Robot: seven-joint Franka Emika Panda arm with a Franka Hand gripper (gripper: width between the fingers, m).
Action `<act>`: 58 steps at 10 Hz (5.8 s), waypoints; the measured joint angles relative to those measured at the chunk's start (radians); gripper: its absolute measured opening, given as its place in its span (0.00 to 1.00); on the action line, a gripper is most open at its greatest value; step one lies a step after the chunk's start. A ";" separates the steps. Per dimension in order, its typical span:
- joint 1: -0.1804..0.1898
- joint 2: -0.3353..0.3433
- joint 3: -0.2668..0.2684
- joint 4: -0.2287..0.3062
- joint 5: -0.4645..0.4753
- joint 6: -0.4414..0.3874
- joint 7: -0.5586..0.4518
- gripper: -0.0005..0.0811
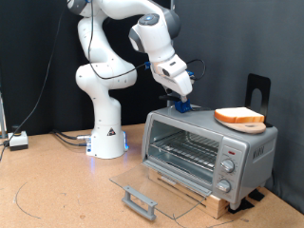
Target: Make a piece of toast with the oven
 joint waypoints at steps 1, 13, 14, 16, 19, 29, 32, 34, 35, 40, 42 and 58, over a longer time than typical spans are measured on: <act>0.001 0.011 0.022 -0.004 0.021 0.030 0.000 1.00; 0.001 0.093 0.116 -0.007 0.112 0.151 -0.010 0.64; 0.001 0.093 0.116 -0.007 0.112 0.151 -0.010 0.64; 0.001 0.093 0.116 -0.006 0.118 0.155 -0.013 0.56; 0.001 0.076 0.106 -0.004 0.159 0.177 -0.072 0.56; -0.043 -0.019 0.017 0.005 0.075 0.062 -0.100 0.58; -0.060 -0.009 0.030 -0.007 0.048 0.058 -0.092 0.58; -0.062 0.026 0.058 -0.013 0.059 0.087 -0.085 0.58; -0.061 0.049 0.075 -0.013 0.080 0.112 -0.086 0.58; -0.045 0.114 0.126 -0.001 0.163 0.177 -0.094 0.59; -0.046 0.102 0.123 0.004 0.163 0.169 -0.095 0.81; -0.120 0.066 0.125 0.015 0.071 0.083 -0.039 1.00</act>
